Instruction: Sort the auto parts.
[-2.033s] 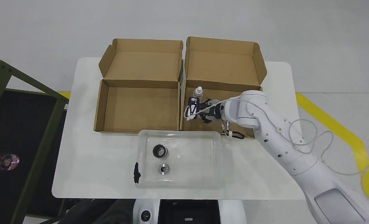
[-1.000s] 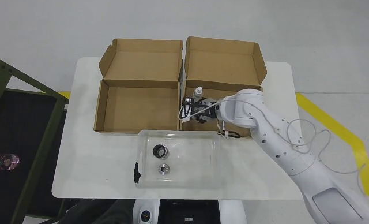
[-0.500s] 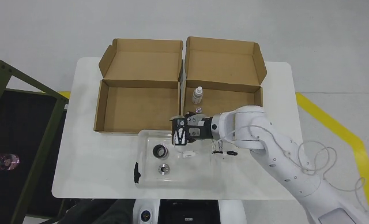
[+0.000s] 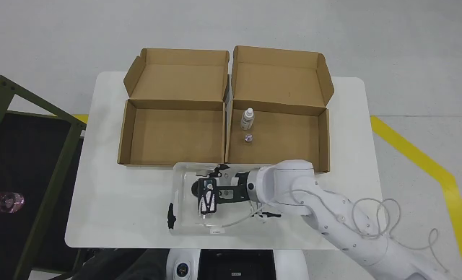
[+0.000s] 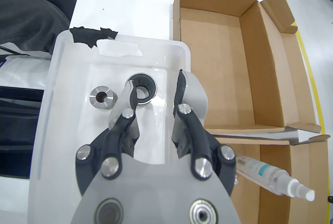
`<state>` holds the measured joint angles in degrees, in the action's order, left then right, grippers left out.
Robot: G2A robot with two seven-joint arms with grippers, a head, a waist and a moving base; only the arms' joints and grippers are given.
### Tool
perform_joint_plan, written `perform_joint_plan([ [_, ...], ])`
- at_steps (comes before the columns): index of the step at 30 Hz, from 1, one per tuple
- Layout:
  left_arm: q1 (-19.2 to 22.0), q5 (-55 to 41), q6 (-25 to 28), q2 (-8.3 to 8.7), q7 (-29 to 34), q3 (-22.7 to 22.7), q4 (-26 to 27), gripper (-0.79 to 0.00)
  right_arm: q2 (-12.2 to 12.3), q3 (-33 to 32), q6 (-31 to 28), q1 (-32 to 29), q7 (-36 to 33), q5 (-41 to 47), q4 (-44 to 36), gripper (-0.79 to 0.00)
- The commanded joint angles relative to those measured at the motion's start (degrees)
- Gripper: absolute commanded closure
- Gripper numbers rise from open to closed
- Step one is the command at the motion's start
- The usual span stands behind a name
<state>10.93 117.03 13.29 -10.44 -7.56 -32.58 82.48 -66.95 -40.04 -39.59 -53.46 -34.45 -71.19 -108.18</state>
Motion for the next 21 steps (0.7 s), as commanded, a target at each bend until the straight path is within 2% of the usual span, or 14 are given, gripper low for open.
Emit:
perform_joint_plan([
  [1,0.00,0.00,0.00,0.00,0.00,0.00,0.00,-0.785,-0.26,0.95,0.48,-0.23,0.60,-0.81,0.67,-0.277],
  [21,0.00,0.00,0.00,0.00,0.00,0.00,0.00,-0.785,-2.23,4.72,1.78,0.25,1.97,-4.31,5.97,-0.348],
])
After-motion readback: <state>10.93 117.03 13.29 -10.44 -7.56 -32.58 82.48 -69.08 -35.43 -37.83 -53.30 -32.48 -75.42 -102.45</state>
